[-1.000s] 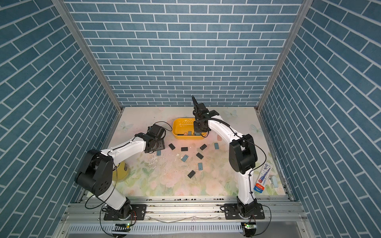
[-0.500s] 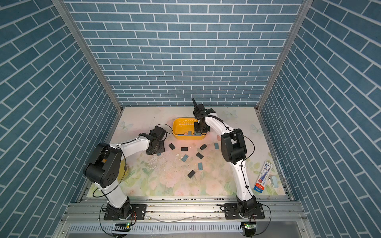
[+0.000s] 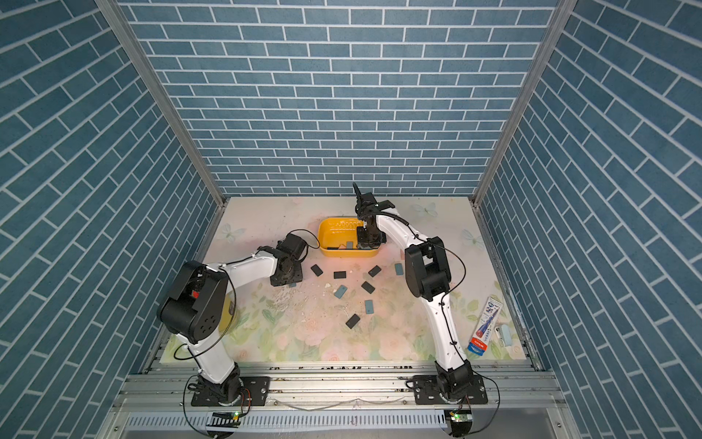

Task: Put the eraser in the storage box
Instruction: Place the eraser in the storage box, then pick up the eraser from the center of the board.

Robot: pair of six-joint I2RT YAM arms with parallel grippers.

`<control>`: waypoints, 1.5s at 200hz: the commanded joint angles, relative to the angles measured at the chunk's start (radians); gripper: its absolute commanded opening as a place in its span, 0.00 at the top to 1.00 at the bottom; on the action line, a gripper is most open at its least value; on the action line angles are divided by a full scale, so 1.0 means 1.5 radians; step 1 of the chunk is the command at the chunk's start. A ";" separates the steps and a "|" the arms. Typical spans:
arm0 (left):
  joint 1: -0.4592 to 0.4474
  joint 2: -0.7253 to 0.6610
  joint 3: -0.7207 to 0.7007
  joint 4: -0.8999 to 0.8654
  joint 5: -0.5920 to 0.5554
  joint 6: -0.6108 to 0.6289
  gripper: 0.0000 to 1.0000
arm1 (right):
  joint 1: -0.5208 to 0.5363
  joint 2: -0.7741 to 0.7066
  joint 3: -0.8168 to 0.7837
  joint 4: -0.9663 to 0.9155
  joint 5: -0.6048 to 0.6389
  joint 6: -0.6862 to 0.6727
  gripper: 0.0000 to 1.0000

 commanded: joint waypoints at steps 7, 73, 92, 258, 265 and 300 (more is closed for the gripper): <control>0.005 0.023 0.002 0.001 0.013 0.002 0.48 | 0.003 -0.006 0.012 -0.025 0.008 -0.017 0.67; 0.004 -0.012 -0.015 -0.001 0.046 -0.012 0.46 | 0.023 -0.090 -0.025 -0.017 0.060 -0.024 0.47; 0.001 -0.034 -0.021 -0.005 0.046 -0.013 0.40 | 0.029 -0.131 -0.064 0.002 0.068 -0.023 0.46; -0.026 0.002 -0.037 0.008 0.052 -0.037 0.56 | 0.063 -0.411 -0.412 0.134 0.120 0.010 0.43; -0.026 0.003 -0.036 0.008 0.051 -0.037 0.58 | 0.063 -0.418 -0.427 0.139 0.123 0.010 0.43; -0.026 0.014 -0.030 0.001 0.040 -0.033 0.63 | 0.063 -0.445 -0.493 0.148 0.170 0.009 0.43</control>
